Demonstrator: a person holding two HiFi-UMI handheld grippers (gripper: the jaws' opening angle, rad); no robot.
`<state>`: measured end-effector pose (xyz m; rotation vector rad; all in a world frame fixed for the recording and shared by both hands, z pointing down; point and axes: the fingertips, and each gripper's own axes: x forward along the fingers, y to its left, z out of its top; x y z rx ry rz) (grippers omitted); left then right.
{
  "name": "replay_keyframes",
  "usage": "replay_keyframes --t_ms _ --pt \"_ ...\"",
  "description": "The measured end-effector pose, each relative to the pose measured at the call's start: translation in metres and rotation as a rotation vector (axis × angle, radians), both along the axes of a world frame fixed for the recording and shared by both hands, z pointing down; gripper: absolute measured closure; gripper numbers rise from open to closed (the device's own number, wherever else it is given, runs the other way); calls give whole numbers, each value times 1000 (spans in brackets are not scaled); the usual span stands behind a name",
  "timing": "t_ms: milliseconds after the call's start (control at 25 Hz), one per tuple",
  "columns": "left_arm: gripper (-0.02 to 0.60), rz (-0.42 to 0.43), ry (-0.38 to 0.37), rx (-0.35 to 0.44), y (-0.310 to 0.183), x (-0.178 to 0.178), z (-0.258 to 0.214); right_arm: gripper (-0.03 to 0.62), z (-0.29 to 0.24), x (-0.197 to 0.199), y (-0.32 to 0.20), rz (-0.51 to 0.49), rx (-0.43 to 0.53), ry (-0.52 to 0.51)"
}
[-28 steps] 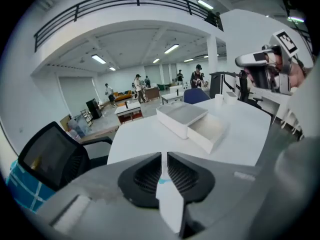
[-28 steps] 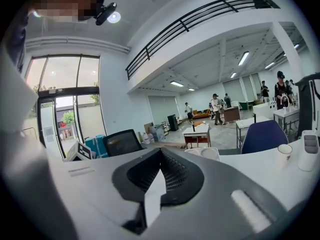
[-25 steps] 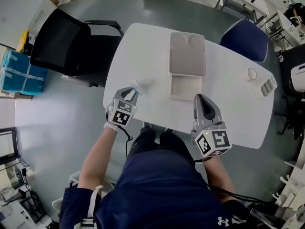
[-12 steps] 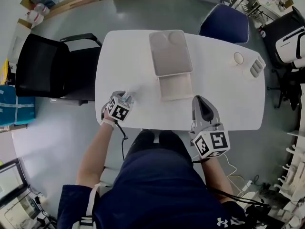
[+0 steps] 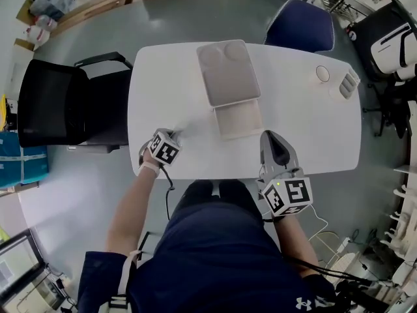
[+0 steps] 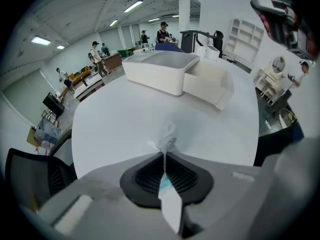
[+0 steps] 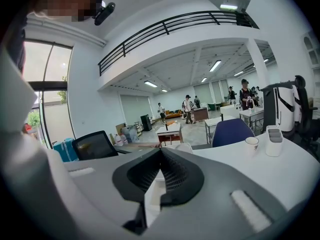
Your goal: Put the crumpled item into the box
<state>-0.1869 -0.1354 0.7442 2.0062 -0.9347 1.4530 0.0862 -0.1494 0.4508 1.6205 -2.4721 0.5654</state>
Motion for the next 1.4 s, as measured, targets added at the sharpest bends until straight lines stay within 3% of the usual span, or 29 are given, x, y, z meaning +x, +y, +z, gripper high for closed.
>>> replay_keyframes --t_ms 280,600,760,920,1120,1400 --pt "569 0 19 69 -5 -4 -19 592 -11 -17 -8 -34 22 5" --pt "569 29 126 318 -28 17 -101 592 -15 -35 -7 -60 27 19" --pt "569 68 175 382 -34 32 -131 592 -19 -38 -2 -44 33 25" --pt "569 160 223 423 -39 62 -159 592 -24 -30 2 0 41 33" --pt "569 301 230 487 -49 107 -184 592 -25 -7 6 63 41 39" --pt "569 513 131 560 -51 162 -190 592 -26 17 2 76 48 22"
